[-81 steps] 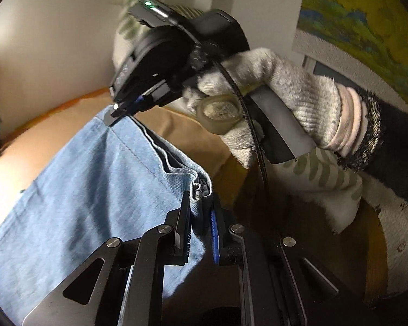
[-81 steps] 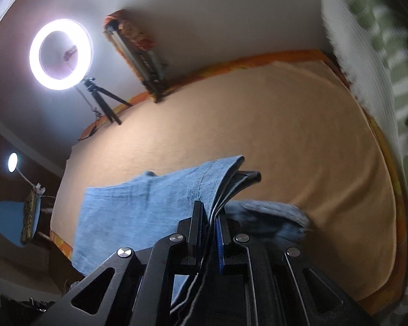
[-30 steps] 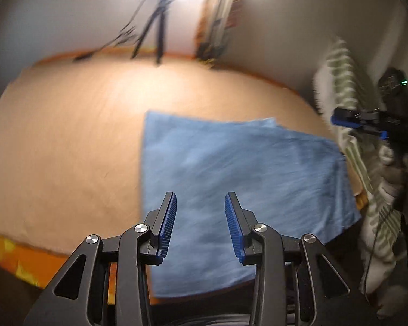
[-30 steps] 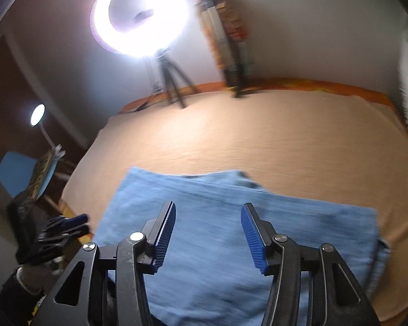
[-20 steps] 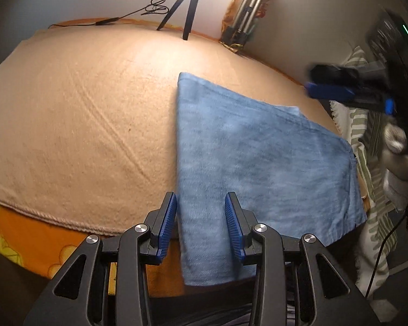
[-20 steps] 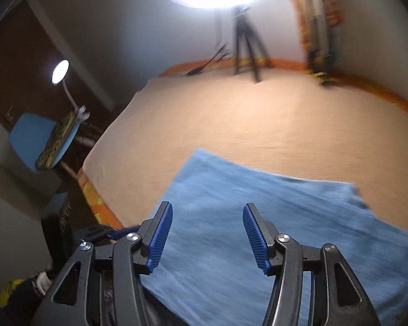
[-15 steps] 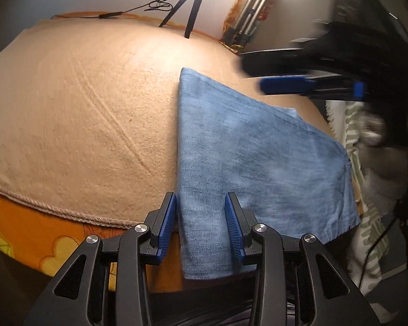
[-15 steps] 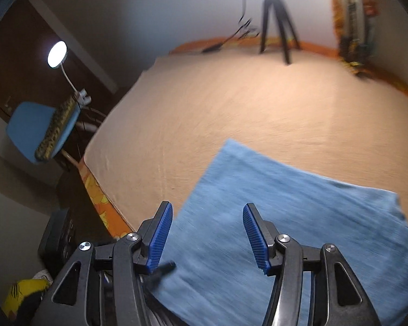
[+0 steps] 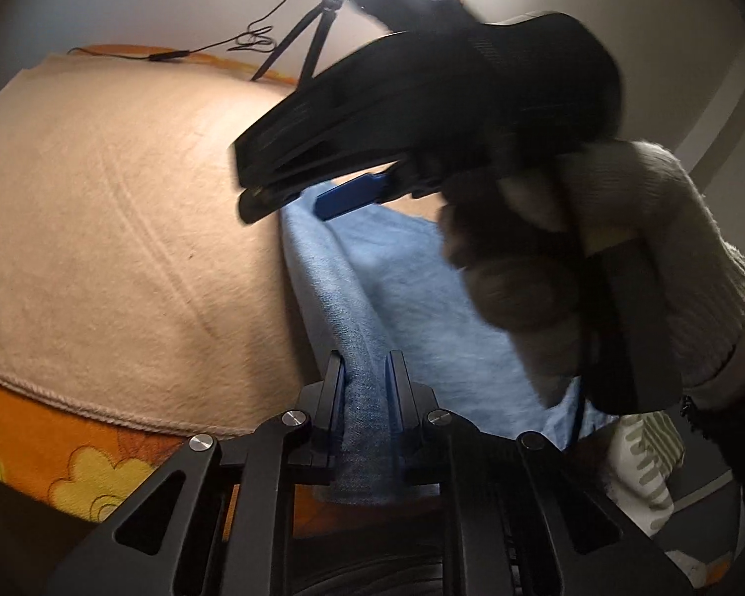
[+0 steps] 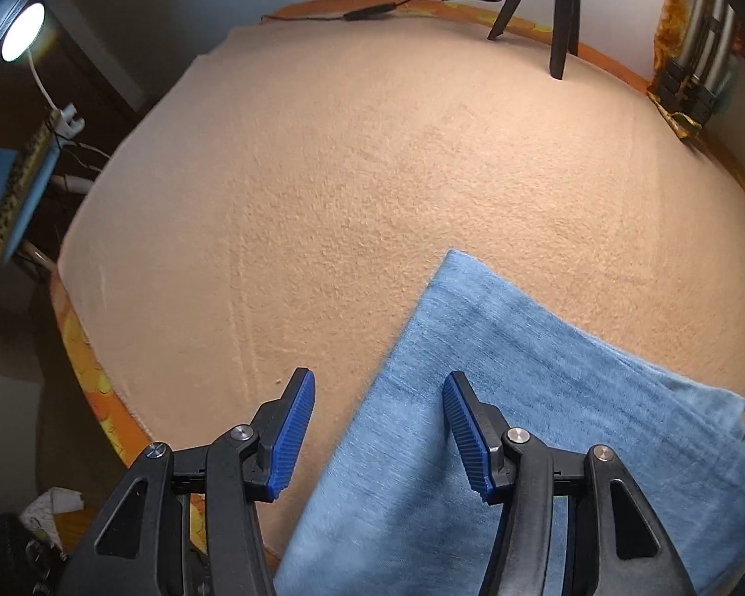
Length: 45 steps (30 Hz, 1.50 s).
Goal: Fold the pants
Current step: 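Close the left gripper on the folded jeans edge while the right gripper pinches the opposite edge, then lift the jeans edge with both grippers and fold it over the stack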
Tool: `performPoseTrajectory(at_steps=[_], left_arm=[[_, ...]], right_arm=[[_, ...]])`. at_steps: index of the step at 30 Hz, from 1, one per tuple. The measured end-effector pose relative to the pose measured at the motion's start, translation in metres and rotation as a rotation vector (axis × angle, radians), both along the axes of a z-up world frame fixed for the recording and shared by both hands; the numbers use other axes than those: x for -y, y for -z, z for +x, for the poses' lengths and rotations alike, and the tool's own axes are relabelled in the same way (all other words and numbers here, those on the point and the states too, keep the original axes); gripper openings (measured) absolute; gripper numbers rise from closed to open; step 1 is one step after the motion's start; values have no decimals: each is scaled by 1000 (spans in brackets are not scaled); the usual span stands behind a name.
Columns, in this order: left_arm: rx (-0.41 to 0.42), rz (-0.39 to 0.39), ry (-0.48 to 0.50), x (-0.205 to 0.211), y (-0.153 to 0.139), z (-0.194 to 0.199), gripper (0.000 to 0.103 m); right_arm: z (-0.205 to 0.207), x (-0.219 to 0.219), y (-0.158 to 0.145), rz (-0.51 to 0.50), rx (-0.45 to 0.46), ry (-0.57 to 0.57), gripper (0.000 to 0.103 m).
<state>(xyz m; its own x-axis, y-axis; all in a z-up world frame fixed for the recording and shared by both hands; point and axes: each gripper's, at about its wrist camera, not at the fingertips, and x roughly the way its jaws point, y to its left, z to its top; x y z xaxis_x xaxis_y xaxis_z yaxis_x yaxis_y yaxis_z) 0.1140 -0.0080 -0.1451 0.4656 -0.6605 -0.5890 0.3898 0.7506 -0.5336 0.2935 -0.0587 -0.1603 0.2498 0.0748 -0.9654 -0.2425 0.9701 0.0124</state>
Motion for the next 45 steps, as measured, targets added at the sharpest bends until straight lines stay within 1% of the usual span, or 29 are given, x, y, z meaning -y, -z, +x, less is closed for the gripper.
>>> performPoseTrajectory(at_steps=[6, 8, 9, 10, 12, 14, 16, 17, 18, 19, 21, 23, 24, 25, 26, 27, 28, 29, 31, 35, 39, 45], left_arm=[[28, 10, 12, 9, -6, 0, 14], [28, 11, 10, 9, -6, 1, 13], [30, 15, 10, 9, -6, 0, 14], [36, 25, 10, 10, -6, 0, 13], [44, 44, 11, 10, -7, -1, 14], [44, 58, 9, 11, -8, 0, 14], [47, 74, -4, 13, -10, -1, 14], [48, 83, -6, 14, -11, -1, 16], [49, 101, -8, 15, -11, -1, 22], [47, 125, -15, 17, -10, 0, 34], [31, 159, -33, 19, -7, 2, 45], [15, 163, -24, 21, -4, 4, 44], [22, 165, -19, 23, -5, 4, 45], [29, 170, -15, 25, -6, 4, 43], [37, 170, -11, 24, -7, 5, 39], [46, 169, 0, 23, -9, 6, 24], [55, 171, 8, 23, -11, 5, 21], [67, 175, 13, 28, -14, 3, 20], [96, 180, 33, 32, -20, 2, 15], [145, 178, 64, 38, -36, -2, 12], [186, 170, 95, 55, -54, -10, 11], [255, 152, 173, 82, -83, -15, 11]], right_arm=[[3, -12, 5, -107, -13, -22, 56], [4, -14, 9, -129, -16, -24, 56], [4, -14, 12, -137, -22, -25, 54], [4, -14, 14, -148, -24, -25, 47], [3, -12, 17, -166, -29, -26, 38], [2, -1, 15, -141, -27, -18, 32], [2, 9, 11, -108, -29, -4, 21], [2, 13, 10, -91, -31, 1, 19], [2, 18, 8, -73, -31, 7, 14], [1, 23, 4, -53, -28, 12, 10], [1, 34, -1, -20, -21, 23, 8], [0, 42, -7, 14, -14, 36, 6], [-1, 45, -9, 25, -10, 39, 6], [-3, 49, -12, 39, -2, 43, 6], [-4, 51, -15, 48, 4, 44, 6], [-5, 55, -19, 60, 12, 44, 5], [-7, 57, -21, 69, 17, 45, 5], [-8, 62, -25, 84, 24, 48, 5], [-12, 64, -32, 110, 37, 60, 5], [-19, 79, -46, 169, 72, 77, 4], [-28, 102, -62, 241, 102, 101, 3], [-40, 139, -94, 348, 166, 144, 3]])
